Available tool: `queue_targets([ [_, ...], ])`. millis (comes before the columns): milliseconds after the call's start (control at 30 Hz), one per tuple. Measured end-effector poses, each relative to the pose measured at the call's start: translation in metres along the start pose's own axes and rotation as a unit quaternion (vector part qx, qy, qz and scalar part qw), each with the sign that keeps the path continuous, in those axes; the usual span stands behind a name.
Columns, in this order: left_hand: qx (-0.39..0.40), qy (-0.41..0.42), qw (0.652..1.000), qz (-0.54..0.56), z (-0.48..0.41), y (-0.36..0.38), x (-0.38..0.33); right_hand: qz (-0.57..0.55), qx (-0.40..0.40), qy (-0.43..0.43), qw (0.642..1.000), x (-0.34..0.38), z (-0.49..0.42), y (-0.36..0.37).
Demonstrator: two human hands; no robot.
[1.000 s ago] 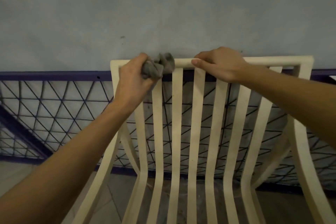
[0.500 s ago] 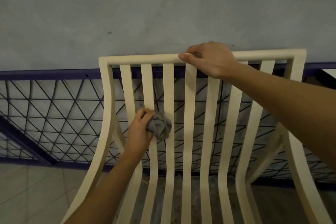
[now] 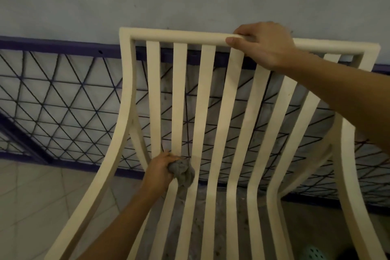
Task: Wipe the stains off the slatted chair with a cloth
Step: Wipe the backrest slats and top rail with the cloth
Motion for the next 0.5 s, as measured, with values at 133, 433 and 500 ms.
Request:
queue_targets([
  [133,0.055,-0.124,0.986,0.093,0.017,-0.011,-0.009,-0.099,-0.017,-0.012,0.995,0.009,0.02,0.0],
  [433,0.067,-0.288,0.884,0.361,0.021,-0.052,-0.095,-0.203,0.213,-0.053,0.954,0.102,0.202,0.113],
  [500,0.111,-0.317,0.82,0.463,0.022,-0.048,-0.109,-0.263,0.182,-0.026,0.947,0.096,0.202,0.118],
])
Point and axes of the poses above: each hand's wrist, its own z-axis away from the middle knuckle, its own y-axis out of the palm, x = y × z, the point moved 5 cm from there along -z, towards the middle knuckle, and after that the axes turned 4 degrees about -z, right-handed, at the moved point
